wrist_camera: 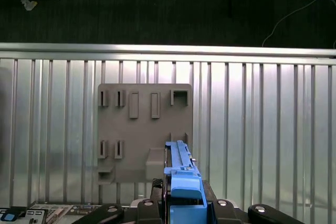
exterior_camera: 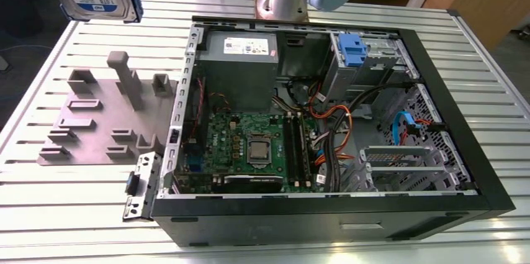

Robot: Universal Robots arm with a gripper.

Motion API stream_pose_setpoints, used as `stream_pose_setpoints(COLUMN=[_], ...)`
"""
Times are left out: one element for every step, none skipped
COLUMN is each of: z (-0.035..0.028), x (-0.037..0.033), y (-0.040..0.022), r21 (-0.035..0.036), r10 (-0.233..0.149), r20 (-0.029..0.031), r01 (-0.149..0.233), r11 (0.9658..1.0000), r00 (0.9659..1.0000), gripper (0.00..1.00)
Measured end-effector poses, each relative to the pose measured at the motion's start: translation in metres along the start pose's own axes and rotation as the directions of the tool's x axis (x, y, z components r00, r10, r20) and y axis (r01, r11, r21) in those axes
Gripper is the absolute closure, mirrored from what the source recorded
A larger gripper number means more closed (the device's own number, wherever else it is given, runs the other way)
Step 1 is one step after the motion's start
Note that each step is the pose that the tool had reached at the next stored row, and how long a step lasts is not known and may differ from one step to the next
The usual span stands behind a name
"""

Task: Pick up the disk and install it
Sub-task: 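Pick up the disk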

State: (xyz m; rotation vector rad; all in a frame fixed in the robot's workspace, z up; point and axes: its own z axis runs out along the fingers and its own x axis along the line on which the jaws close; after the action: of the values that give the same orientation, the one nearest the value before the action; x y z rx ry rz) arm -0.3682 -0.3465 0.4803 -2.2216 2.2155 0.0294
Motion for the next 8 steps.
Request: stream_pose_setpoints(z=[0.0000,0.0000,0.0000,0.0000,0.0000,0.0000,0.0000,0.0000], x=[0.0000,0.0001,0.0001,0.0001,0.0001,0.0001,0.0001,0.0001], y=[0.0000,-0.0001,-0.0001,-0.0003,-0.0005,-0.0008,-0.0011,-0.0015], r21=[0.0000,0.0000,0.0000,0.0000,0.0001,0.0000,0.0000,0.0000], r10=[0.000,0.000,0.000,0.000,0.000,0.000,0.000,0.000], r20=[0.0000,0.0000,0.0000,0.0000,0.0000,-0.0001,0.0000,0.0000], r01=[0.000,0.000,0.000,0.000,0.000,0.000,0.000,0.000], r11=[1.0000,1.0000,1.0000,1.0000,1.0000,1.0000,1.0000,1.0000], r00=[1.0000,1.0000,1.0000,1.0000,1.0000,1.0000,1.0000,1.0000], gripper=[0.64,0.64,0.64,0.64,0.64,0.64,0.64,0.64])
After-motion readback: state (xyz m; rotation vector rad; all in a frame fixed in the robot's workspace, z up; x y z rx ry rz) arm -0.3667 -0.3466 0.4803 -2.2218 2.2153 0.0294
